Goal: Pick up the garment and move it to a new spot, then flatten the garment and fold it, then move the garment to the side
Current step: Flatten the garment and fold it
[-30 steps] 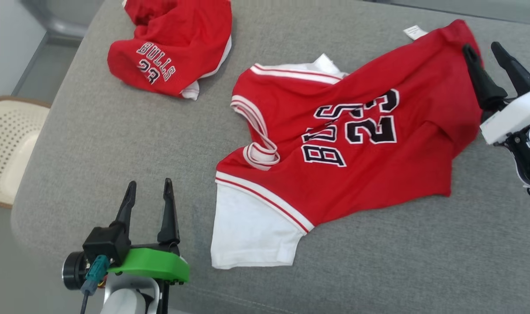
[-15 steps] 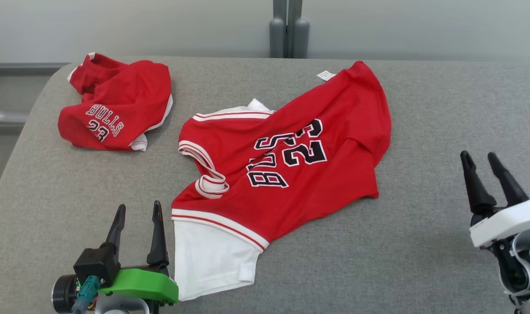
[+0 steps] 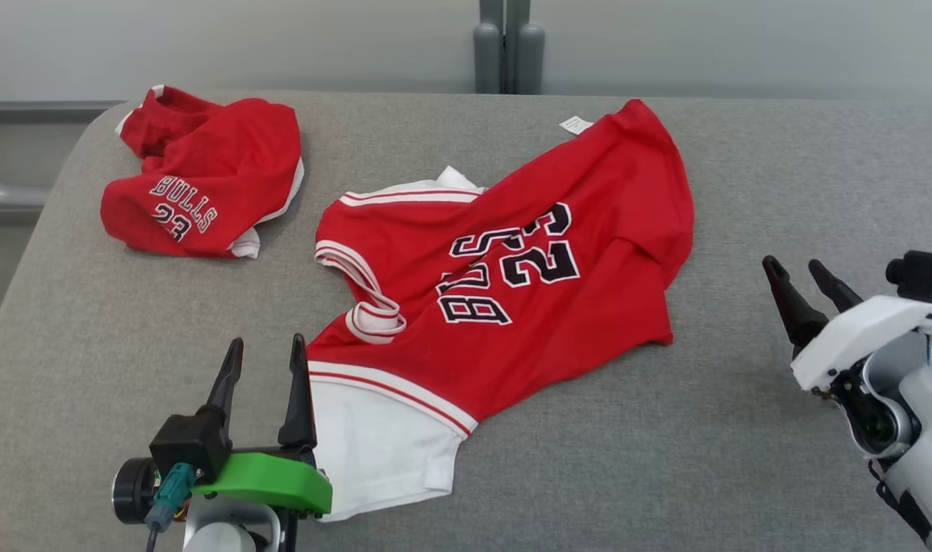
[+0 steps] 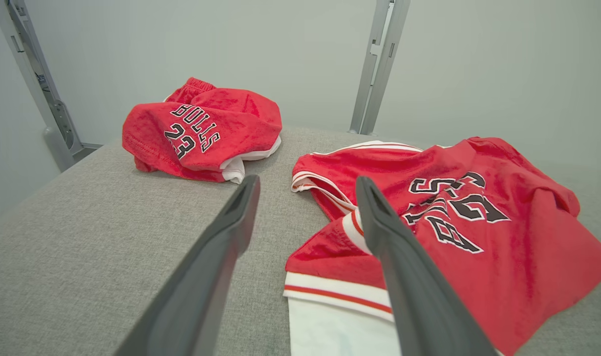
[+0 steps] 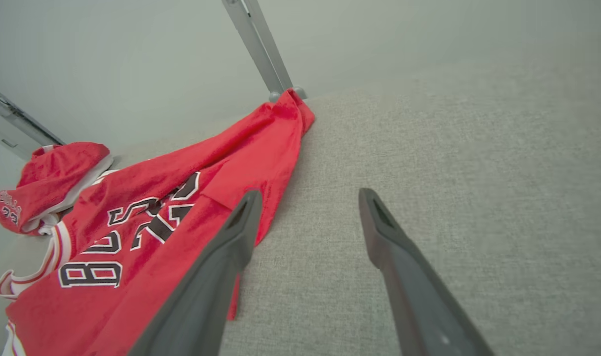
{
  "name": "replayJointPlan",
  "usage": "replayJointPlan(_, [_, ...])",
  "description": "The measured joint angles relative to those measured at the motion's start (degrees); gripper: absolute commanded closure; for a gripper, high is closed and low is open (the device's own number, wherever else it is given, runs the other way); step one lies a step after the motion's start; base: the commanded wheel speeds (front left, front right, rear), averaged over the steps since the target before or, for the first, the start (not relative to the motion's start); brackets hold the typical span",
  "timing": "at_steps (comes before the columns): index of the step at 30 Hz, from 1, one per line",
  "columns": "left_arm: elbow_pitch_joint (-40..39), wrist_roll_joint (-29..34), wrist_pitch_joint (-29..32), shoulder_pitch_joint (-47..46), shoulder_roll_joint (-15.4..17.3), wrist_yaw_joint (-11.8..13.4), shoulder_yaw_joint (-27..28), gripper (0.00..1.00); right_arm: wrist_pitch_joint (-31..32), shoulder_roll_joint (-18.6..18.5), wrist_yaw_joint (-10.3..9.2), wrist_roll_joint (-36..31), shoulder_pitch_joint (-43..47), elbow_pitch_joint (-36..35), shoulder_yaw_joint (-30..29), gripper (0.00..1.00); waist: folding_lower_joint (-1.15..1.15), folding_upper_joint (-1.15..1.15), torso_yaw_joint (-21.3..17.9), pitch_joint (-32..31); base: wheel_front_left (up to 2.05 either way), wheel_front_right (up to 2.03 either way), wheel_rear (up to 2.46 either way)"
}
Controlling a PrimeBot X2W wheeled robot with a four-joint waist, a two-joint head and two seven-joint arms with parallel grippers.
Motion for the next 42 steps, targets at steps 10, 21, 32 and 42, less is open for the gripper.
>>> replayJointPlan(10, [0.5, -0.1, 0.0, -1.8, -0.7, 0.0, -0.4, 0.0, 11.4, 1.1, 0.0, 7.1, -10.6, 12.5, 6.3, 0.0, 0.0, 0.0, 5.8, 4.0, 0.0, 0.0, 0.0])
replayJointPlan(21, [0.6, 0.0, 0.0, -2.4, -1.4, 0.0, -0.2, 0.0, 12.7, 1.3, 0.07, 11.4, -16.8, 22.0, 8.2, 0.6, 0.0, 0.0, 10.5, 8.0, 0.0, 0.0, 0.0])
replayJointPlan(32, [1.8, 0.4, 0.0, -1.7, -1.3, -0.5, 0.7, 0.0, 6.8, 0.5, 0.0, 13.2, -16.2, 19.1, 12.1, 1.0, 0.0, 0.0, 10.2, 5.1, 0.0, 0.0, 0.0])
replayJointPlan(42, [2.4, -0.1, 0.0, -0.5, -1.4, -1.0, 0.0, 0.0, 4.8, -0.7, 0.0, 7.1, -23.0, 14.9, 19.4, 1.0, 0.0, 0.0, 11.1, 2.5, 0.0, 0.0, 0.0])
